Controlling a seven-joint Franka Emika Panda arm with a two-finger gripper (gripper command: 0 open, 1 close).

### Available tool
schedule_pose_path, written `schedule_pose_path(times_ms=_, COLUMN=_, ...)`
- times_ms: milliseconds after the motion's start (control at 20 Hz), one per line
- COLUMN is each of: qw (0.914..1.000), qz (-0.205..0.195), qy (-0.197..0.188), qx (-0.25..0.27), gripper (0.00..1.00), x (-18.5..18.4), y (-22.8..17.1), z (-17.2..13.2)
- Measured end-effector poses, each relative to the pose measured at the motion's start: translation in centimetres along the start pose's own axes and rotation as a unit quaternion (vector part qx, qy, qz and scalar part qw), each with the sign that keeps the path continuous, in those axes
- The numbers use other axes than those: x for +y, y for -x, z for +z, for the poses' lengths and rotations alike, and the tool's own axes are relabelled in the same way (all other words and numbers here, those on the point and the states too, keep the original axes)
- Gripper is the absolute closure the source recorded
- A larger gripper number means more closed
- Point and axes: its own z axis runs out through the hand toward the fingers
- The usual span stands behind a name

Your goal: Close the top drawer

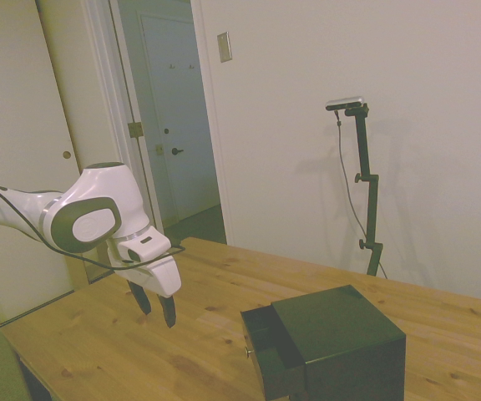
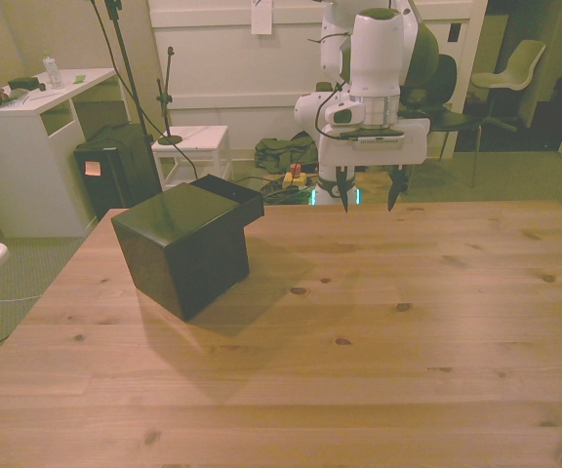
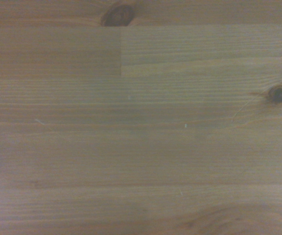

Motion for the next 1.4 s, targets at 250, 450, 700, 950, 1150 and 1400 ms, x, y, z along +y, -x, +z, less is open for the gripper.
schedule_pose_path(times_ms=250, qw=0.9996, qz=0.029, qy=0.004, qx=0.003, gripper=0.00, x=0.8, y=-0.6, z=0.2)
schedule_pose_path(times_ms=450, qw=0.9951, qz=0.090, qy=0.019, qx=0.037, gripper=0.00, x=3.2, y=-2.2, z=0.6)
schedule_pose_path(times_ms=700, qw=0.9855, qz=0.159, qy=0.036, qx=0.048, gripper=0.00, x=7.6, y=-4.8, z=0.8)
schedule_pose_path(times_ms=950, qw=0.9760, qz=0.205, qy=0.039, qx=0.062, gripper=0.00, x=12.1, y=-6.6, z=-0.1)
schedule_pose_path(times_ms=1150, qw=0.9683, qz=0.234, qy=0.043, qx=0.076, gripper=0.00, x=15.0, y=-8.8, z=-1.2)
schedule_pose_path(times_ms=1400, qw=0.9627, qz=0.254, qy=0.041, qx=0.084, gripper=1.00, x=16.7, y=-11.2, z=-2.2)
